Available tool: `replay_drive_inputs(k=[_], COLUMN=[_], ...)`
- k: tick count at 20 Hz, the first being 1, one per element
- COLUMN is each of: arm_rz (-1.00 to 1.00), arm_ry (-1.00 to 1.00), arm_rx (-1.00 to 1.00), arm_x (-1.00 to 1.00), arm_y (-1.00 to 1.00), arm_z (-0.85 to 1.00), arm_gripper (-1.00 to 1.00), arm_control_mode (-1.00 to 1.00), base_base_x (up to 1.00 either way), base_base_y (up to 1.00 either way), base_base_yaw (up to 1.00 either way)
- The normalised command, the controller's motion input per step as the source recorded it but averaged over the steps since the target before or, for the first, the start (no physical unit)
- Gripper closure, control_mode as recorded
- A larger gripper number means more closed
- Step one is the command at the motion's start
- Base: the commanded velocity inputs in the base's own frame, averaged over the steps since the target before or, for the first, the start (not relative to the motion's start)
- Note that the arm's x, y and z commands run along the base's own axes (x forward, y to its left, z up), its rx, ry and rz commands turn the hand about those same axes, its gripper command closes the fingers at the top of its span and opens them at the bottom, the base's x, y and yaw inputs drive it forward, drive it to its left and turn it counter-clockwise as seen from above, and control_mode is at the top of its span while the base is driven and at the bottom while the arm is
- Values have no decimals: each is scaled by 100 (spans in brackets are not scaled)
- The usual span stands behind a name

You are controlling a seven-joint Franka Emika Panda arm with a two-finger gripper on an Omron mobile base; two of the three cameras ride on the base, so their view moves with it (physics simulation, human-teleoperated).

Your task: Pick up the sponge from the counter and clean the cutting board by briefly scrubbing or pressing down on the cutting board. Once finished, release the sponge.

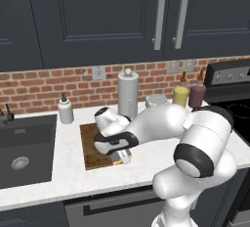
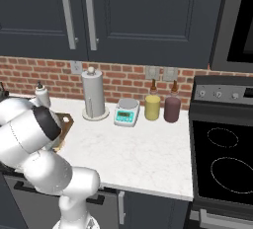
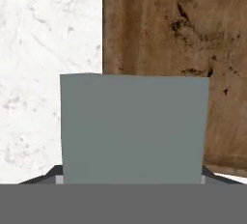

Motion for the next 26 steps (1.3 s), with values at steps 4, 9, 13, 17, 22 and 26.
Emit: replay_drive_inputs(k=[4,9,13,17,22,26], arm_rz=[6,2,0,0,0,0], arm_ry=[0,0,0,0,0,0], arm_rx=[0,1,6,7,3,1], arm_x=[-26,-7,8,44,60,37], arm_y=[-76,-69,-54,-43,-38,-30], arm_z=[-12,-2,8,28,15,0], arm_gripper=[100,100,100,100,100,100], arm_control_mode=[-100,-100,-100,-100,-100,-100], base_base_x=[0,0,0,0,0,0], base_base_y=[0,0,0,0,0,0], base_base_yaw=[0,0,0,0,0,0])
